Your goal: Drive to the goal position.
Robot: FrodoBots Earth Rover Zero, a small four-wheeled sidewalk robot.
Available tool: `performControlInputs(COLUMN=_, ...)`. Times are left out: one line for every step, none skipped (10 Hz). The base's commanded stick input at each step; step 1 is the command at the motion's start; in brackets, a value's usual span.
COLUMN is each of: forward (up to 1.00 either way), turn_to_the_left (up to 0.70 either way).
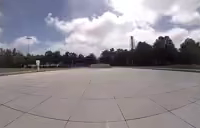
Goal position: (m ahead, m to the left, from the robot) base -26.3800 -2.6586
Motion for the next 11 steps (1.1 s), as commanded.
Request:
performControlInputs(forward=0.00, turn_to_the_left=0.00)
performControlInputs(forward=0.00, turn_to_the_left=-0.15)
performControlInputs(forward=0.00, turn_to_the_left=-0.91)
performControlInputs(forward=0.00, turn_to_the_left=-0.99)
performControlInputs(forward=0.00, turn_to_the_left=-0.99)
performControlInputs(forward=0.00, turn_to_the_left=-0.99)
performControlInputs(forward=0.00, turn_to_the_left=-0.99)
performControlInputs(forward=0.00, turn_to_the_left=-0.99)
performControlInputs(forward=0.00, turn_to_the_left=-0.99)
performControlInputs(forward=0.00, turn_to_the_left=-0.99)
performControlInputs(forward=0.00, turn_to_the_left=-0.98)
